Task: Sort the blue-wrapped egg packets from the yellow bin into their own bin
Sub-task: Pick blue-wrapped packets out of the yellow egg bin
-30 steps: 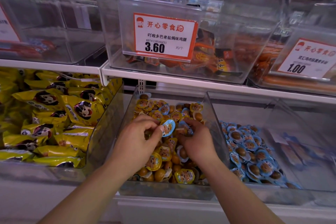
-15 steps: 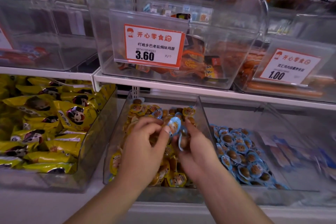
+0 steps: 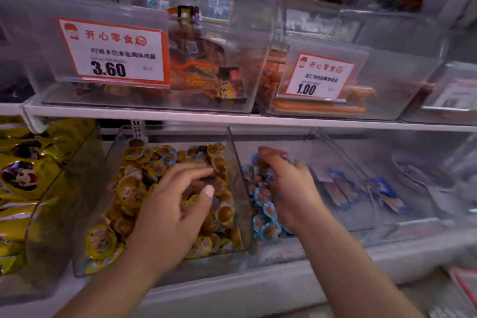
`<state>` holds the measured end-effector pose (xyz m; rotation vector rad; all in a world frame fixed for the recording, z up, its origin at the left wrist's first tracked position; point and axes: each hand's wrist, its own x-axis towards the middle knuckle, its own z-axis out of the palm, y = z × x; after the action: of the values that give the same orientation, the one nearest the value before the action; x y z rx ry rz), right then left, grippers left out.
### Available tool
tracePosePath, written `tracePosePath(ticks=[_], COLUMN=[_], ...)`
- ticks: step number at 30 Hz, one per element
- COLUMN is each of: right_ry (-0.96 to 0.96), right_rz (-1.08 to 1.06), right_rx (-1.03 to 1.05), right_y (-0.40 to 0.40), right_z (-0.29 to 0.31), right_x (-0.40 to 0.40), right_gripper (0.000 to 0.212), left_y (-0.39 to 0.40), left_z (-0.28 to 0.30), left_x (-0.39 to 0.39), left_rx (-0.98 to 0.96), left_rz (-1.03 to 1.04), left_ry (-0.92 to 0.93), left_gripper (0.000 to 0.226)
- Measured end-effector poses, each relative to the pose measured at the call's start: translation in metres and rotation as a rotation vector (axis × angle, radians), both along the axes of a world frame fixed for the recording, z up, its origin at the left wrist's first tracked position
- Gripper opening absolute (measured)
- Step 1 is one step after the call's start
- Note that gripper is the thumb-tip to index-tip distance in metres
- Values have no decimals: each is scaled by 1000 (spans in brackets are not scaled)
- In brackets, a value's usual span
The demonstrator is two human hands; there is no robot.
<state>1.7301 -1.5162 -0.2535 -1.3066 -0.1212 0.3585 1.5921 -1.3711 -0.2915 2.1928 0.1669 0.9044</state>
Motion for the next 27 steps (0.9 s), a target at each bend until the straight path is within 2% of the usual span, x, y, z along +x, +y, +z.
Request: tracePosePath(ticks=[3,6,8,10,14,17,19,22,24,27], right_ry=[-62,55,41,-101,-396,-636,-838,-1106,-1191,-1212], right_rz=[-50,-19,-38,-149,-238,-67,171,537,683,802], right_rx=[-311,-466,-486,-475,-356,-302,-404,-586,-669,-767], right_y=[-44,-73,-80,-80,-49,-8,18,52,71,96], right_z=[-9,-20,-23,-22,-7,0,-6,-28,-42,-59], right_x=[33,58,62,57,18,-29,-64,-98,-103,-106], right_gripper=[18,35,33,22,22,25,23,24,31,42], left_y=[11,19,19,20,22,36,46,54,59,65], left_z=[-4,-4,0,5,11,7,-1,-18,-24,-26], left_x=[-3,-12,-24,-43,-94,-125,-139,-147,-143,-133], left_rx=[29,102,199,249,46,-212,-306,-349,-358,-374], left_rz=[41,84,122,176,338,483,514,523,477,399], left_ry=[33,57,53,28,-37,-68,-45,32,88,150], left_gripper=[20,16,20,24,19,27,29,28,30,33])
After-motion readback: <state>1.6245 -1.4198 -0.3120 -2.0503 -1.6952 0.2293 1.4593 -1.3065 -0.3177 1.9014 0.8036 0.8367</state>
